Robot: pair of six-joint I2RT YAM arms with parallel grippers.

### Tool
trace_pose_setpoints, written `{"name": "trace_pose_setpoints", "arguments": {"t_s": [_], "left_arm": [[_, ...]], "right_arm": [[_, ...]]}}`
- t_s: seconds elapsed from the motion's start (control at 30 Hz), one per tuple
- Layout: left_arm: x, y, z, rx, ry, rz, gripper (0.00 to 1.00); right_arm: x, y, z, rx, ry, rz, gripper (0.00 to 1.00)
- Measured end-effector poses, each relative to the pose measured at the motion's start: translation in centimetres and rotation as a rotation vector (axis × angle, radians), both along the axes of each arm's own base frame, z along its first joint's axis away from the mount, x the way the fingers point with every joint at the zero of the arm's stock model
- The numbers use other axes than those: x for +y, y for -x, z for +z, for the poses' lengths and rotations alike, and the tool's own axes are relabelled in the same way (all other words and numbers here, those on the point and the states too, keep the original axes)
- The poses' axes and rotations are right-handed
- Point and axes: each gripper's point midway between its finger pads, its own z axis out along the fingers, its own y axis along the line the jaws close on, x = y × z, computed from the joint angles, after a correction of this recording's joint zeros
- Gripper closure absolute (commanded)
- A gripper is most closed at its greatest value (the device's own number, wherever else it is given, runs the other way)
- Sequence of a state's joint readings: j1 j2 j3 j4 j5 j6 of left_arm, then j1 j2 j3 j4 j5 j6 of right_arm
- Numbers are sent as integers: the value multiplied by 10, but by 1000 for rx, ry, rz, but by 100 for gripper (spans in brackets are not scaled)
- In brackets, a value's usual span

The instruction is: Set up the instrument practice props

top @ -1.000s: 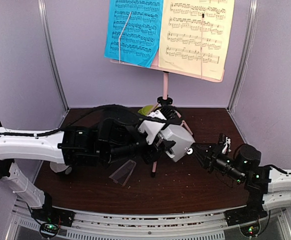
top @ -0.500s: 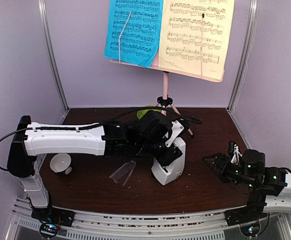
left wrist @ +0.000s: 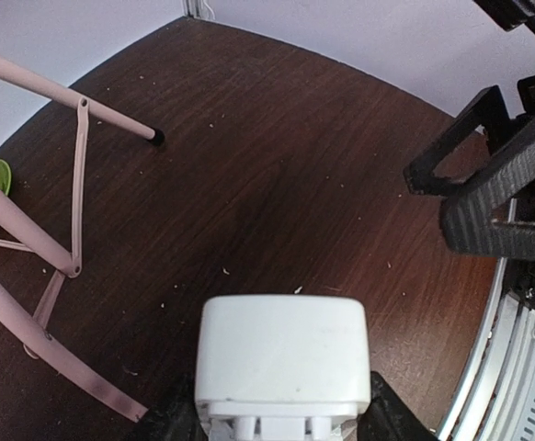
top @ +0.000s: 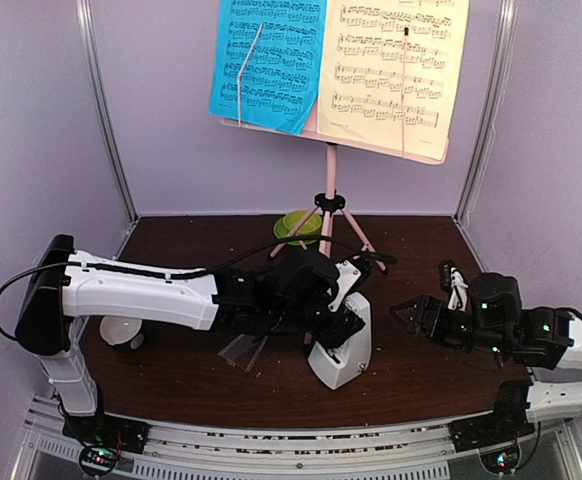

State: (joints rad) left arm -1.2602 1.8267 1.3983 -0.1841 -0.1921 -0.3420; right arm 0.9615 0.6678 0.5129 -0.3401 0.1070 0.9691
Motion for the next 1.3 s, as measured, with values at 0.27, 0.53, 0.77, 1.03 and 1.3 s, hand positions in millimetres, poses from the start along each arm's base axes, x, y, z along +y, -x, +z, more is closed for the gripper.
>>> {"name": "trace_pose_setpoints", "arguments": {"t_s": [0.27,0.53,0.77,1.03,1.3], "left_arm": [[-8,5,9,3,56,-35,27],[27,18,33,-43,150,-56,21],[70,37,19,-66,179,-100,54],[56,48,7,-104,214,-210,69],[31,45,0,-162,210,-267,81]], "right_arm": [[12,0,-1,-7,43,56,19],[24,5,3,-22,47,108,22],[38,11,19,-55,34,162,32],[59,5,51,-93,3,199,45],[72,3,50,-75,24,221,63]]}}
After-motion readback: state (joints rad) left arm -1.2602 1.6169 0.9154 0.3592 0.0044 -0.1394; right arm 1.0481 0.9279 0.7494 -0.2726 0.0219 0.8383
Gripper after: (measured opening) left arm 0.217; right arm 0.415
